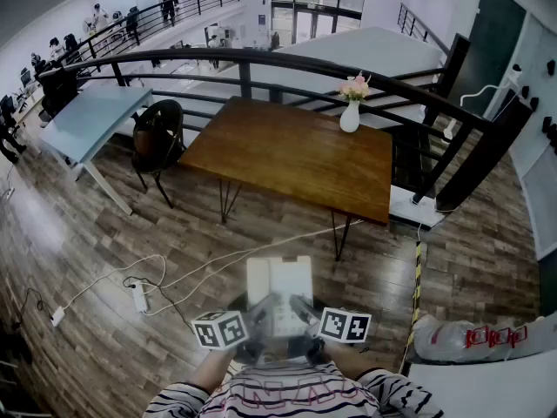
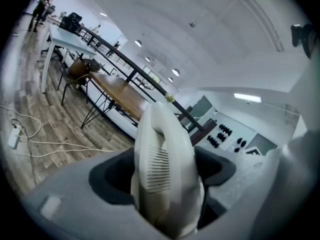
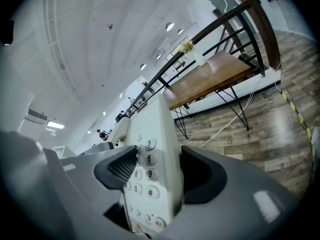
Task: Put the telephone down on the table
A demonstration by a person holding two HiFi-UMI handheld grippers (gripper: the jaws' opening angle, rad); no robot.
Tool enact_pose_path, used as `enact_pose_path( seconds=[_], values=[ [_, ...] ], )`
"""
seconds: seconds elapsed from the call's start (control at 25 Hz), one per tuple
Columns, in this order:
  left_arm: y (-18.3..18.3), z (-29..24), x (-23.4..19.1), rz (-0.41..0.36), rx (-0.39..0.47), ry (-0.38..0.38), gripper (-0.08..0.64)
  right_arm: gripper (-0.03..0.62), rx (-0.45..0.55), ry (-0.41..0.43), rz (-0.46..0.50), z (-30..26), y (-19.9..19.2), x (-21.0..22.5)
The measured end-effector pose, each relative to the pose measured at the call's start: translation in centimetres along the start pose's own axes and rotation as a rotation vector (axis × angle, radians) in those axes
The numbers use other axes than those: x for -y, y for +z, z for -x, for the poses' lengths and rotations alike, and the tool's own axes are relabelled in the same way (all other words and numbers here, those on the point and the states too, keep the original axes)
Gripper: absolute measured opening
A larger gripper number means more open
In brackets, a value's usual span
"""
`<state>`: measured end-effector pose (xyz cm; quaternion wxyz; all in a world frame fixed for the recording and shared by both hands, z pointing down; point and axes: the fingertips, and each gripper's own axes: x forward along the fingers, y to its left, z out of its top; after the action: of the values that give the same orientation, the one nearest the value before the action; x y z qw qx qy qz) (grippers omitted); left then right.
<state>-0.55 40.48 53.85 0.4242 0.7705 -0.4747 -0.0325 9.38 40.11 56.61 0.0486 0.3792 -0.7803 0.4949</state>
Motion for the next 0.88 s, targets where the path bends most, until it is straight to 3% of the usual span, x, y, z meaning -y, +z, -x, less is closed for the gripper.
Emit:
enact_pose_path(
  seconds=[0.24,0.48,0.88],
  values=[
    [0.7,0.5,0.0,-0.002,0.017,-0.028,0.371,0.278,0.024,0.002,0.025,-0.2,0.3,-1.0],
    [2.1,-1.5,-1.1,0.020,0.032,-0.004,0.371,0.279,-0.009,0.010,0.040,-2.2,2.4,-0.2],
    [7.3,-9.1,-1.7,0.033,0.071,0.012,0.371,0.279,-0.034,0.029,0.073,-6.3,10.7,2.6]
  ],
)
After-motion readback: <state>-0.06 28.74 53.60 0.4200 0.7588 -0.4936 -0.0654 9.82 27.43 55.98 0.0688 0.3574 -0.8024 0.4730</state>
